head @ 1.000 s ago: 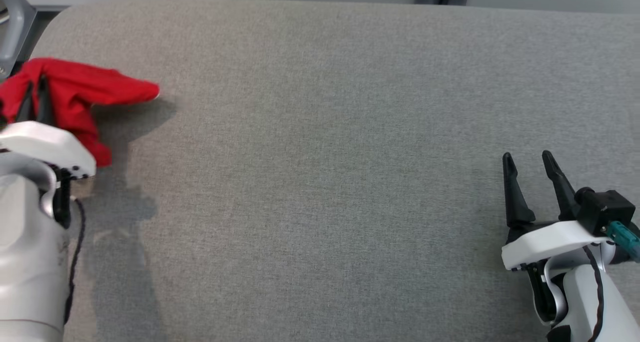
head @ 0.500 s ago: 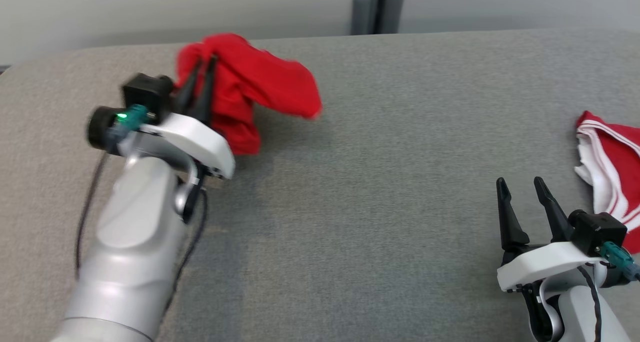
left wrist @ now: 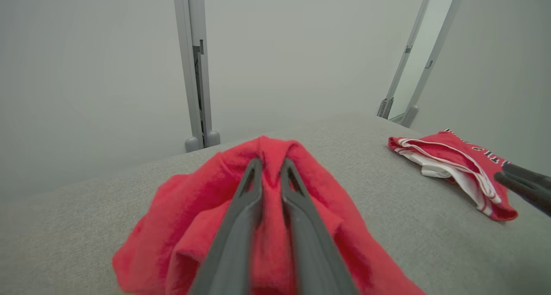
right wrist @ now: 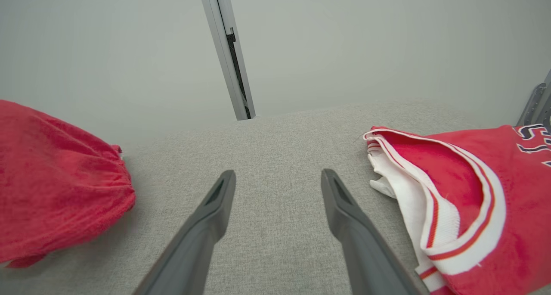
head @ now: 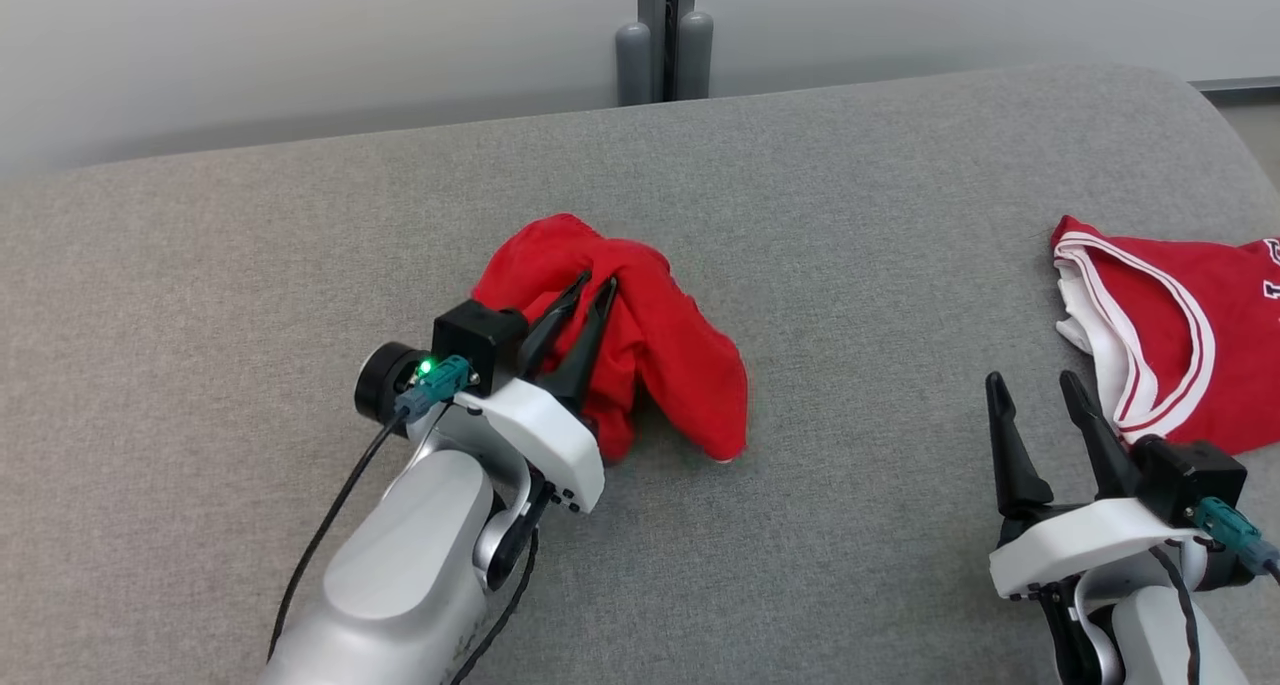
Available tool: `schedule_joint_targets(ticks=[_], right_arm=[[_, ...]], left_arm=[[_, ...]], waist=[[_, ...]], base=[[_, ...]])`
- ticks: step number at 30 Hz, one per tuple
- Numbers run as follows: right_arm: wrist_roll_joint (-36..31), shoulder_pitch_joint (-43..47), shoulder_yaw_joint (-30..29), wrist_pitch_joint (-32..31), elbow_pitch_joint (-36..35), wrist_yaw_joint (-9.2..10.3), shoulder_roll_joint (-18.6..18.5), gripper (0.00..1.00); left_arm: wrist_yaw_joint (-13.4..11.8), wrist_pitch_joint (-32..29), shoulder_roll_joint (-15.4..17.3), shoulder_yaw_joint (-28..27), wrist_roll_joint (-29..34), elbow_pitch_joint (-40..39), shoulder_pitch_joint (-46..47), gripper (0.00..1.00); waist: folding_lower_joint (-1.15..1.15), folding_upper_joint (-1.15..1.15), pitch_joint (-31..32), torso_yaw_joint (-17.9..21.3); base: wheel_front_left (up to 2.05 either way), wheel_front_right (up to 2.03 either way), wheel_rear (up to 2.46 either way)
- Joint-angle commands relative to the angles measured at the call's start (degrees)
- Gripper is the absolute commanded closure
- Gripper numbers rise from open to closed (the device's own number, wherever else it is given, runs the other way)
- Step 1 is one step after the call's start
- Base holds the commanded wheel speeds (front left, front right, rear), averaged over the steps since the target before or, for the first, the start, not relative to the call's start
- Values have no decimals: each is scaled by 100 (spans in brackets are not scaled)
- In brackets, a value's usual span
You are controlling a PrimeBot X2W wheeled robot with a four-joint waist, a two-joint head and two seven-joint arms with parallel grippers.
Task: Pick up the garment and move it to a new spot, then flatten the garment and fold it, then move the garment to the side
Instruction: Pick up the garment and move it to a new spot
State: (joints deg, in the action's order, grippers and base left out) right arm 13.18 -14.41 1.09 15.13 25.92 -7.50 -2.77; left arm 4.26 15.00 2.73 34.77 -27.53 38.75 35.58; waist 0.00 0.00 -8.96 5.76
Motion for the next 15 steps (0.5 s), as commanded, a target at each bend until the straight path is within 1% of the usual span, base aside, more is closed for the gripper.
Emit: schedule_joint_targets(ticks=[1, 5, 10, 13, 14, 15], right_arm=[[-17, 41, -37, -1, -15, 2, -33, 0], [-30, 121, -87, -1, -39, 2, -33, 0], [-62, 225, -154, 0, -43, 2, -31, 0], [-67, 303, -154, -1, -34, 2, -33, 0], [-61, 335, -152, -1, -21, 2, -32, 0], [-42, 359, -140, -1, -6, 2, -33, 0]], left_arm=[[-102, 21, 40, -16, 2, 10, -154, 0], [-346, 22, 37, -328, 148, -52, -486, 0], [-503, 15, 150, -953, 436, -248, -1156, 0], [-530, 15, 187, -1323, 603, -445, -1580, 0], [-462, 15, 194, -1421, 653, -507, -1715, 0], [-462, 15, 219, -1557, 708, -572, -1844, 0]], waist=[[0, 0, 22, -40], [0, 0, 138, -179], [0, 0, 333, -392], [0, 0, 471, -514], [0, 0, 525, -550], [0, 0, 572, -576]], base=[[0, 0, 0], [0, 0, 0], [0, 0, 0], [0, 0, 0], [0, 0, 0], [0, 0, 0]])
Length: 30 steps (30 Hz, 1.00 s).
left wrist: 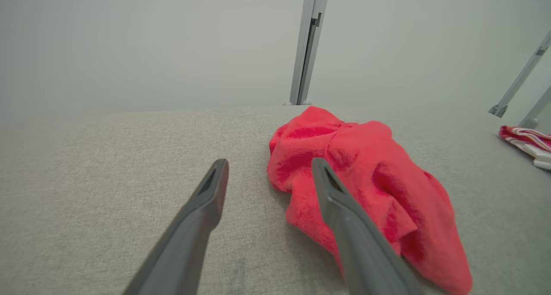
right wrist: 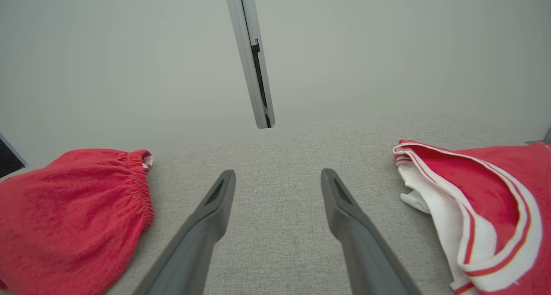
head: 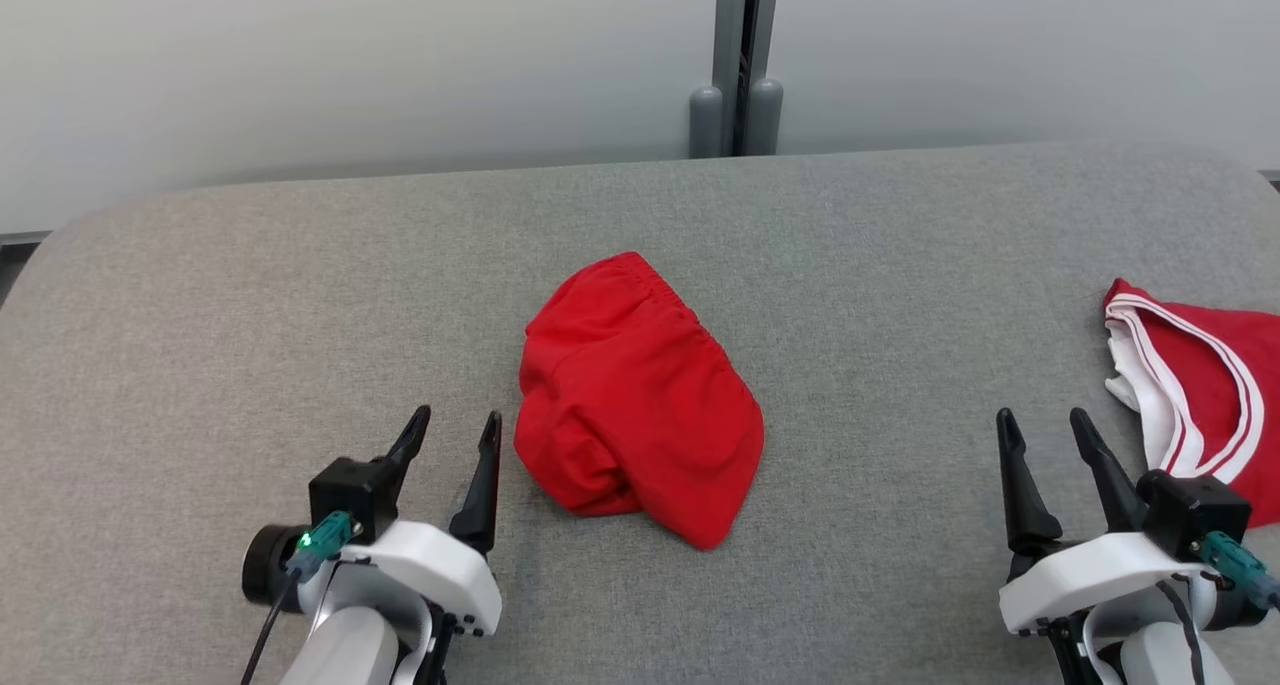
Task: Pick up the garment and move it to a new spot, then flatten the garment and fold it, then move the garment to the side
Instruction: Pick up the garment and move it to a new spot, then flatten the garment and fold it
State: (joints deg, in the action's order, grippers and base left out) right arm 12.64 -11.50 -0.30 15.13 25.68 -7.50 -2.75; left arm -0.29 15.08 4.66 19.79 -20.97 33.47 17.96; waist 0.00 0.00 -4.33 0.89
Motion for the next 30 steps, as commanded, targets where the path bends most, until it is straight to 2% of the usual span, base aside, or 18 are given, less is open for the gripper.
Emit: schedule_joint_targets(ticks=[1, 8, 16, 23, 30], right_arm=[[28, 85, 8, -1, 28, 2, -36, 0], [49, 253, 124, -1, 90, 2, -34, 0], [87, 415, 178, -1, 143, 2, -37, 0], [104, 516, 216, 0, 195, 2, -36, 0], [174, 298, 520, 0, 486, 2, -35, 0]], left_arm=[[5, 7, 41, -196, 92, -113, -207, 0], [-41, 7, 14, -1047, 512, -722, -1061, 0], [-64, 7, -108, -1628, 839, -1062, -1740, 0], [35, 7, -158, -1777, 980, -1092, -1906, 0], [64, 7, -158, -1558, 775, -1082, -1724, 0]], waist=[[0, 0, 155, -117], [0, 0, 418, -208], [0, 0, 540, -237], [0, 0, 554, -275], [0, 0, 394, -508]], base=[[0, 0, 0], [0, 0, 0], [0, 0, 0], [0, 0, 0], [0, 0, 0]])
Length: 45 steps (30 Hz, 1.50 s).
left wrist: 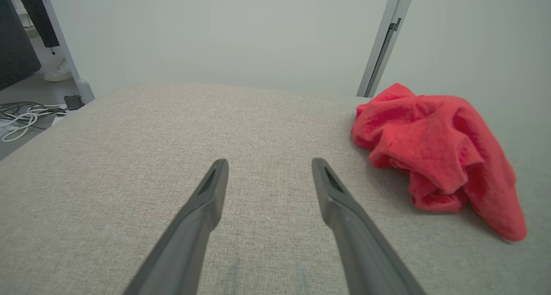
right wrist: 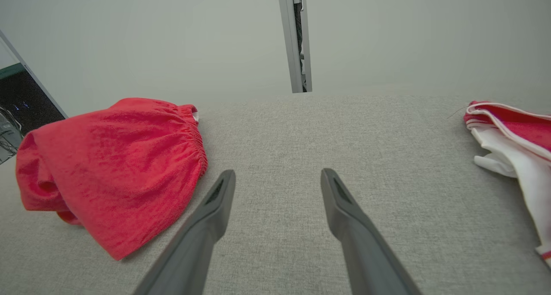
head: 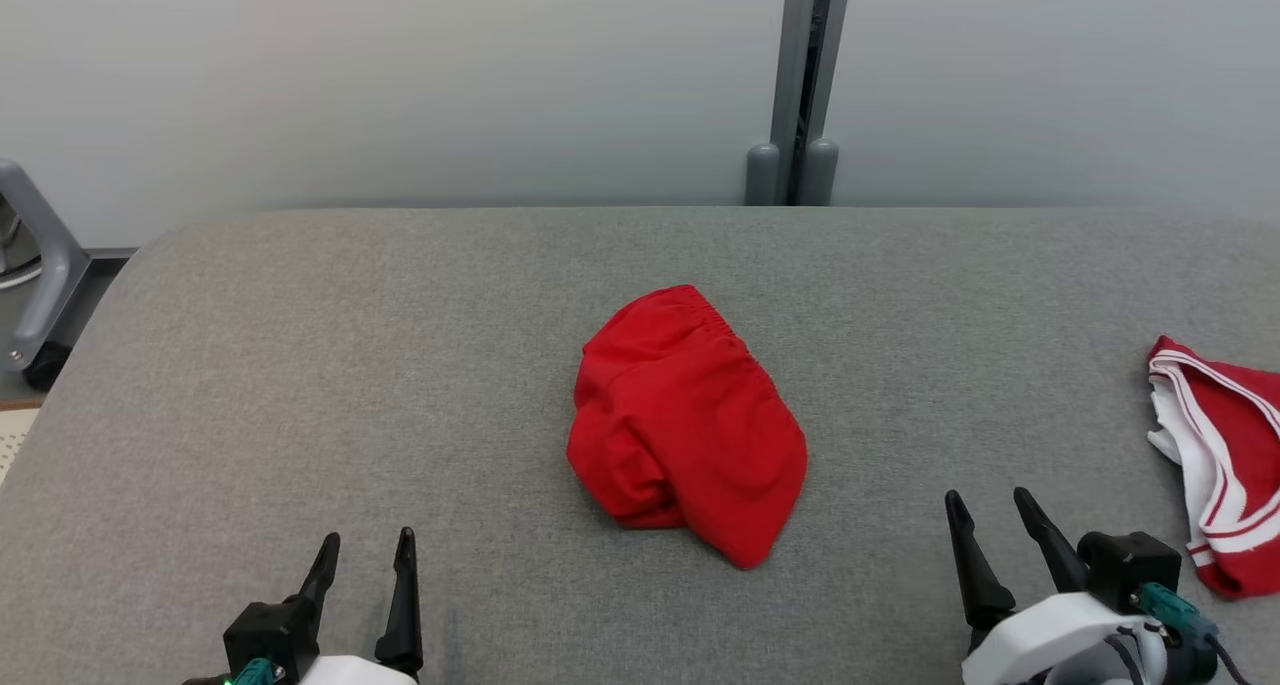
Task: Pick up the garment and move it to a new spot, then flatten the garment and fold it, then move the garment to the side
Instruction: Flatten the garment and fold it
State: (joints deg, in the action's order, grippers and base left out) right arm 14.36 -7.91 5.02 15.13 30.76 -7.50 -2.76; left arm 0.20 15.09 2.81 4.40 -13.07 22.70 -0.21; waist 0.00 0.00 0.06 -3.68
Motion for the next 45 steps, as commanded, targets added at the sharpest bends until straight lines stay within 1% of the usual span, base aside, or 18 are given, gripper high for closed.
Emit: schedule_joint_targets(ticks=[1, 5, 11, 13, 19, 22, 23, 24, 25, 26, 27, 29, 33, 38, 42, 45], right_arm=[[9, -115, 36, -1, 52, 2, -32, 0], [138, -436, 185, 0, 296, 1, -35, 0], [371, -965, 446, 0, 805, 1, -36, 0], [439, -1116, 450, 0, 981, 1, -39, 0], [442, -1512, 434, 0, 1471, 1, -37, 0], [412, -1600, 397, 0, 1569, 1, -39, 0], [424, -1618, 394, -1, 1617, 2, -36, 6], [457, -1630, 382, 0, 1651, 1, -37, 25], [470, -1639, 386, -1, 1696, 2, -39, 54], [470, -1655, 400, -1, 1724, 2, -37, 71], [474, -1675, 410, -1, 1737, 2, -39, 100], [455, -1692, 390, -1, 1697, 2, -40, 100], [369, -1669, 166, 0, 1416, 2, -40, 100], [230, -1571, -398, 0, 889, 2, -37, 100], [-127, -1621, -972, 0, 380, 2, -40, 100], [-440, -1800, -1316, 1, -45, 1, -108, 100]], left_arm=[[20, 6, 26, 16, -32, -6, 101, 0], [-2, 6, 25, 167, -62, -6, 196, 0], [28, 6, 24, 289, -72, -13, 384, 0], [55, 6, 24, 343, -99, -6, 439, 0], [-24, 6, 24, 482, -218, -41, 565, 0], [-30, 6, 22, 502, -229, -53, 592, 0], [-30, 6, 23, 506, -238, -66, 595, 0], [-35, 6, 24, 504, -242, -71, 589, 0], [-44, 6, 23, 502, -246, -76, 588, 0], [-56, 6, 23, 499, -252, -82, 601, 0], [-66, 6, 23, 499, -260, -88, 624, 0], [-82, 6, 23, 502, -265, -96, 664, 0], [-77, 6, 23, 537, -276, -70, 653, 0], [-60, 6, 22, 612, -322, -5, 580, 0], [-56, 6, 26, 650, -353, 35, 481, 0], [-70, 6, 26, 669, -387, 76, 401, 0]], waist=[[0, 0, -73, -100], [0, 0, -291, -355], [0, 0, -602, -775], [0, 0, -691, -911], [0, 0, -944, -1228], [0, 0, -1002, -1271], [0, 0, -1024, -1284], [0, 0, -1040, -1289], [0, 0, -1056, -1289], [0, 0, -1071, -1284], [0, 0, -1087, -1272], [0, 0, -1097, -1226], [0, 0, -1030, -1057], [0, 0, -803, -773], [0, 0, -572, -537], [0, 0, -397, -396]], base=[[0, 0, 0], [0, 0, 0], [0, 0, 0], [0, 0, 0], [0, 0, 0], [0, 0, 0], [0, 0, 0], [0, 0, 0], [0, 0, 0], [0, 0, 0], [0, 0, 0], [0, 0, 0], [0, 0, 0], [0, 0, 0], [0, 0, 0], [0, 0, 0]])
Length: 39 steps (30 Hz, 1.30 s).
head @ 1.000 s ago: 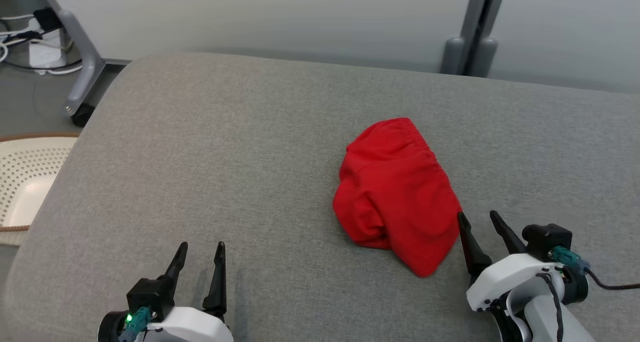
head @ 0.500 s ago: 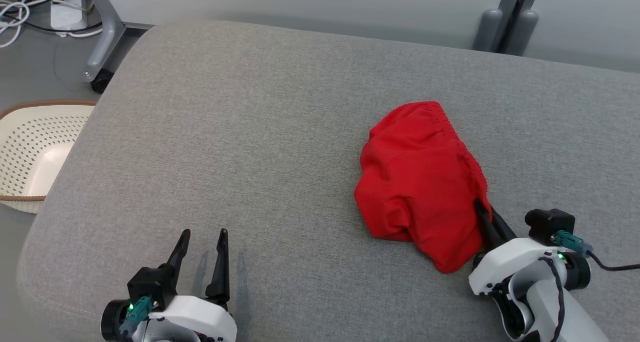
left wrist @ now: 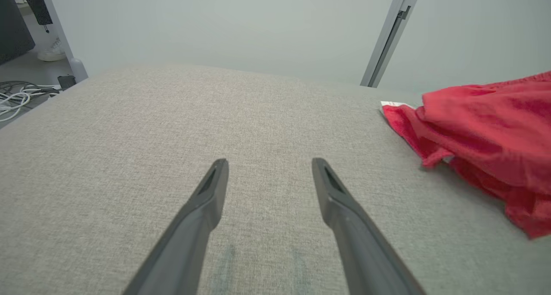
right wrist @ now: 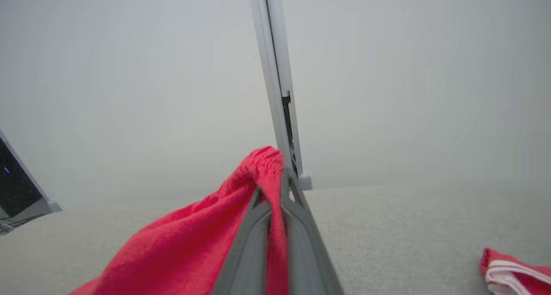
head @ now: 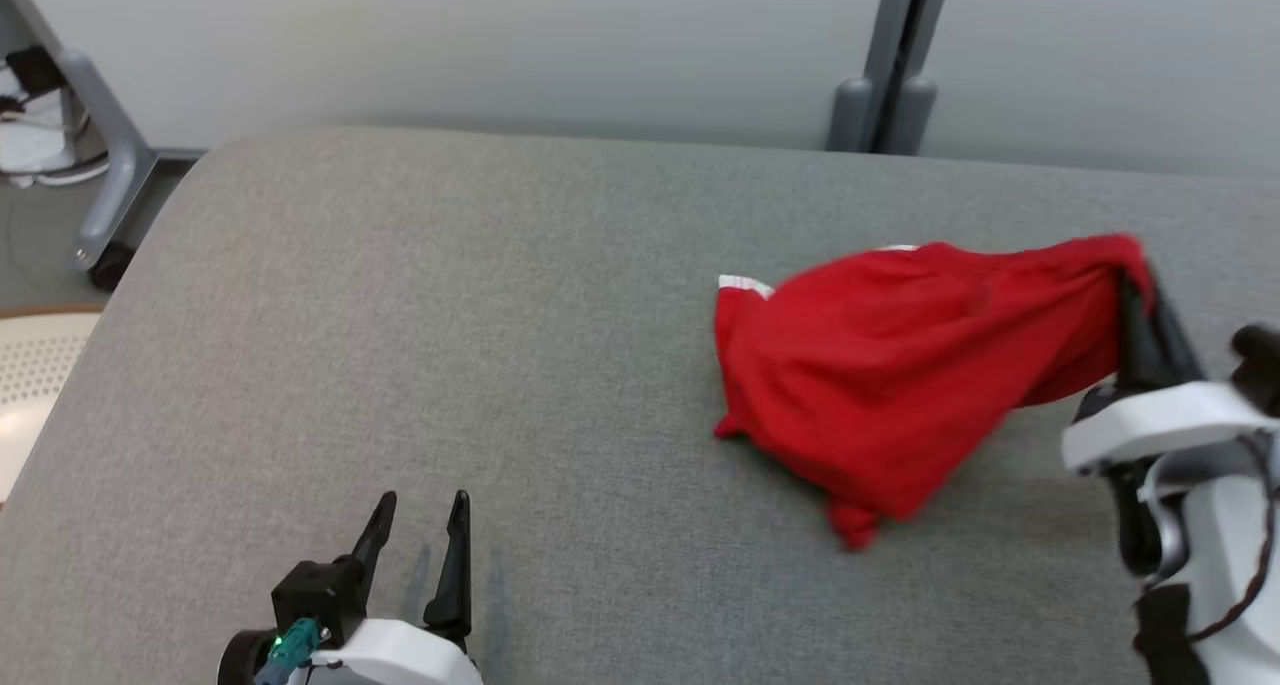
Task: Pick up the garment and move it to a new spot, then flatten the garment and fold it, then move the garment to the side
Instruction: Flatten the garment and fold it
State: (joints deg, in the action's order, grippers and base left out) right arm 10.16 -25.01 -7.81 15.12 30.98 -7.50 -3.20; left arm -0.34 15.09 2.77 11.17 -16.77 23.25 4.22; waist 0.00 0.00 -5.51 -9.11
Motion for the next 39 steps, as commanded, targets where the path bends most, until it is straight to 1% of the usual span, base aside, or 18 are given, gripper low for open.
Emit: schedule_joint_targets(ticks=[1, 4, 7, 11, 15, 17, 18, 20, 21, 22, 23, 25, 27, 30, 34, 39], right_arm=[[-126, -148, -105, 1, -184, 1, -112, 100], [-352, -349, -150, 0, -485, 1, -228, 100], [-564, -541, 95, 1, -719, 1, -297, 100], [-681, -583, 721, 0, -833, 1, -192, 100], [-658, -332, 1475, 0, -607, 2, -33, 92], [-509, -178, 1868, 1, -392, 2, -7, 85], [-305, -95, 2197, 1, -287, 1, 11, 79], [223, 92, 2836, 1, -112, 1, 20, 56], [223, 92, 2836, 1, -112, 1, 20, 56], [437, 176, 3191, 1, -14, 1, 17, 34], [668, 234, 3461, 4, 26, 1, 15, 0], [1107, 306, 4034, 5, 74, 1, 1, 0], [1460, 310, 4394, 5, 13, 1, 1, 0], [1662, 177, 4609, 5, -83, 2, -4, 0], [1524, 98, 4325, 3, -80, 2, -1, 0], [1311, 104, 3720, 1, -20, 2, 10, 0]], left_arm=[[-15, 6, 29, -3, -38, 32, -66, 0], [-26, 6, 28, 27, -77, 76, -141, 0], [-18, 6, 28, 70, -149, 101, -202, 0], [-30, 6, 33, 114, -231, 115, -267, 0], [-20, 6, 30, 152, -239, 125, -258, 0], [7, 6, 28, 162, -229, 147, -232, 0], [9, 6, 28, 169, -218, 162, -207, 0], [30, 6, 29, 183, -190, 201, -176, 0], [30, 6, 29, 183, -190, 201, -176, 0], [29, 6, 31, 178, -191, 217, -164, 0], [28, 6, 30, 182, -191, 227, -155, 0], [38, 6, 25, 178, -174, 243, -143, 0], [43, 6, 26, 153, -169, 242, -140, 0], [7, 6, 24, 96, -169, 213, -178, 0], [-13, 6, 26, 53, -221, 170, -248, 0], [-37, 6, 28, 94, -286, 127, -194, 0]], waist=[[0, 0, 211, 182], [0, 0, 351, 247], [0, 0, 464, 224], [0, 0, 524, 68], [0, 0, 473, -193], [0, 0, 420, -361], [0, 0, 397, -452], [0, 0, 353, -616], [0, 0, 353, -616], [0, 0, 339, -687], [0, 0, 328, -748], [0, 0, 316, -830], [0, 0, 315, -848], [0, 0, 333, -772], [0, 0, 361, -535], [0, 0, 341, -244]], base=[[0, 0, 0], [0, 0, 0], [0, 0, 0], [0, 0, 0], [0, 0, 0], [0, 0, 0], [0, 0, 0], [0, 0, 0], [0, 0, 0], [0, 0, 0], [0, 0, 0], [0, 0, 0], [0, 0, 0], [0, 0, 0], [0, 0, 0], [0, 0, 0]])
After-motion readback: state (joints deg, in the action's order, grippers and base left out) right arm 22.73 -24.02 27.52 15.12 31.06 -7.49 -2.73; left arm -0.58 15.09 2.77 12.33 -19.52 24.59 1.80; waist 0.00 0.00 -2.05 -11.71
